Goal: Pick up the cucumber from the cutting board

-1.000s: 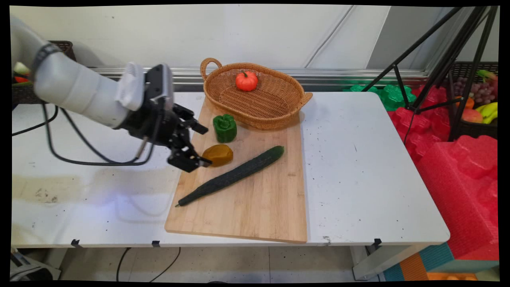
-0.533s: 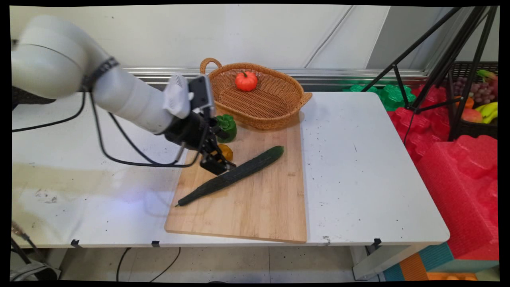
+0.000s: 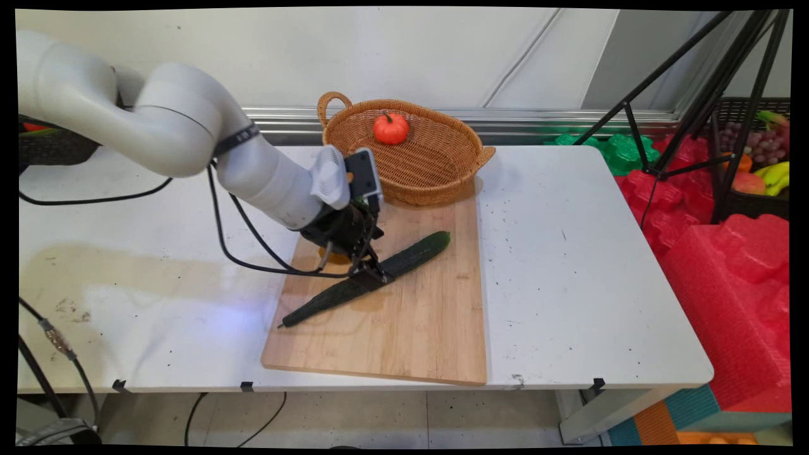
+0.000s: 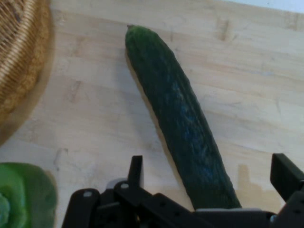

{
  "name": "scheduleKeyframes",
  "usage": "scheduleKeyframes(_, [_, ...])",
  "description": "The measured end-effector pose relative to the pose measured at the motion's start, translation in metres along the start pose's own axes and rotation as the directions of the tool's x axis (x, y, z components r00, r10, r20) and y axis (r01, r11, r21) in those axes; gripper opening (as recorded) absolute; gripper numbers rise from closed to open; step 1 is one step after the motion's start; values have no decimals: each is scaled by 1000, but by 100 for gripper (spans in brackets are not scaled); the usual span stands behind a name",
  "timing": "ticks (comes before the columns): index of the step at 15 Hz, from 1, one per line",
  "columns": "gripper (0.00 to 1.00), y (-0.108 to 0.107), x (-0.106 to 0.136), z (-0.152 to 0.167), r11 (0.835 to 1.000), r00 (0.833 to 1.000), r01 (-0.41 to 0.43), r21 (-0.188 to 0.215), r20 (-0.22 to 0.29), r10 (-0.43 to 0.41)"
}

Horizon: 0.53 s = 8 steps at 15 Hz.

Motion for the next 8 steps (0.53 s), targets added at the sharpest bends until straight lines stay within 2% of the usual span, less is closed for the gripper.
scheduleKeyframes(4, [100, 3, 1, 23, 1000, 999, 25, -13, 26, -24])
scheduleKeyframes(8, [100, 5, 0, 34, 999, 998, 44, -16, 39, -44])
